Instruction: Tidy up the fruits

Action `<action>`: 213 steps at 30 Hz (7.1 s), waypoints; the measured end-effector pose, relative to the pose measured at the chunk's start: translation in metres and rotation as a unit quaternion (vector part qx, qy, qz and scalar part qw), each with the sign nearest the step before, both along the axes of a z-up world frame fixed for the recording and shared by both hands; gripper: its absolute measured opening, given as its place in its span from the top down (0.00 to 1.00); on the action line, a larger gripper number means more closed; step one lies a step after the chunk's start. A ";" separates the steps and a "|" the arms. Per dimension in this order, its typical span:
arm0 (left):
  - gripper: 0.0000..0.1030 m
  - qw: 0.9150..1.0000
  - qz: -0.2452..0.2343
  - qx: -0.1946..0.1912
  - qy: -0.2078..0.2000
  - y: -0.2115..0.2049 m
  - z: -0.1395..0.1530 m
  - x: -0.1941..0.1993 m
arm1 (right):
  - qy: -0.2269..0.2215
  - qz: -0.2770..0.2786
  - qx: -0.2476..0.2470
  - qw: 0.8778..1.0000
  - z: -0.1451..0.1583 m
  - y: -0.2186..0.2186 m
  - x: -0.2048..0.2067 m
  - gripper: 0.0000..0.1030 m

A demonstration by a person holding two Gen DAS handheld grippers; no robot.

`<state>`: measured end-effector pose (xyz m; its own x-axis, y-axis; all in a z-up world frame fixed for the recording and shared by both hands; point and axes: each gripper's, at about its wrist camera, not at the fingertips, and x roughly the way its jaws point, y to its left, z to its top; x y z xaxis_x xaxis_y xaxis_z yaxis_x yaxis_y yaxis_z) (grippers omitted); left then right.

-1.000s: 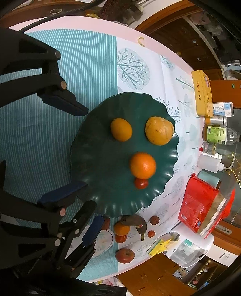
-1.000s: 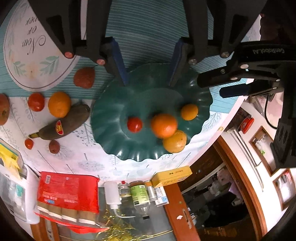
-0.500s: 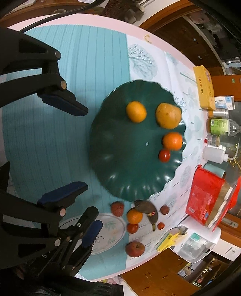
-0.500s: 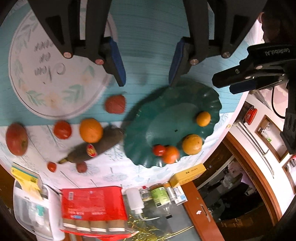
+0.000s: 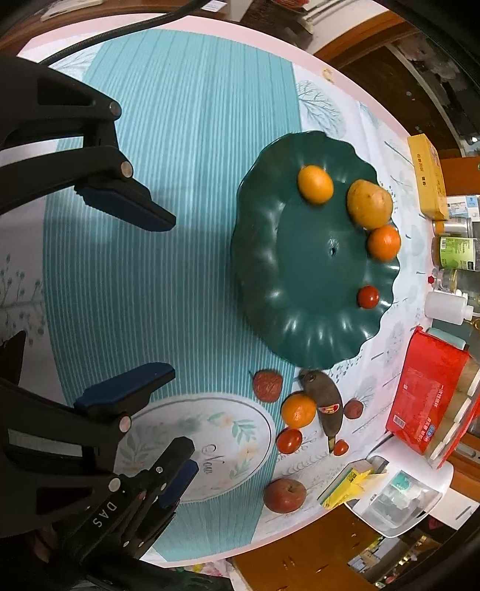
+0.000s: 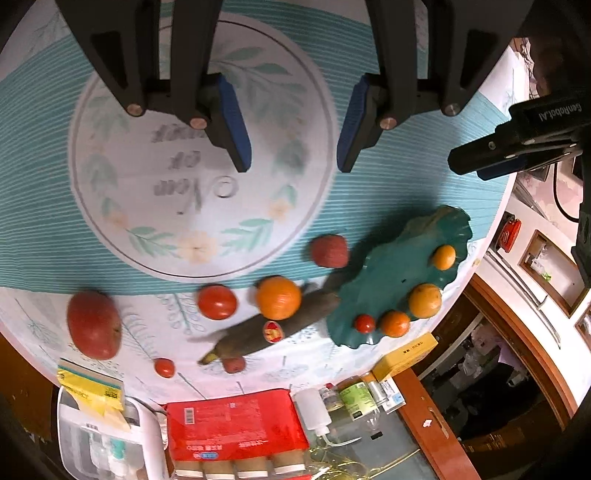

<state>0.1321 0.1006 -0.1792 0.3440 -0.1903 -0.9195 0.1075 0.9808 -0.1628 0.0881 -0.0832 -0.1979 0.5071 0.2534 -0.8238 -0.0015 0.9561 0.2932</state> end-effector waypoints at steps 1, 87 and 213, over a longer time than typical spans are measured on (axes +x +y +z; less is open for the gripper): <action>0.30 1.000 0.003 0.000 0.001 -0.004 0.000 -0.001 | 0.001 0.002 0.000 1.000 0.000 -0.005 -0.001 0.53; 0.72 0.990 0.136 -0.013 -0.015 -0.081 -0.034 0.038 | -0.043 0.196 -0.058 0.978 -0.009 -0.039 0.075 0.72; 0.71 0.991 0.124 -0.039 0.015 0.094 -0.043 0.017 | -0.072 0.012 -0.136 0.988 -0.024 0.029 0.100 0.56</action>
<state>0.1493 0.1948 -0.2221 0.3619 -0.1746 -0.9157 -0.1413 0.9607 -0.2390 0.1886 -0.0544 -0.2224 0.6205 0.0465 -0.7829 -0.0489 0.9986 0.0205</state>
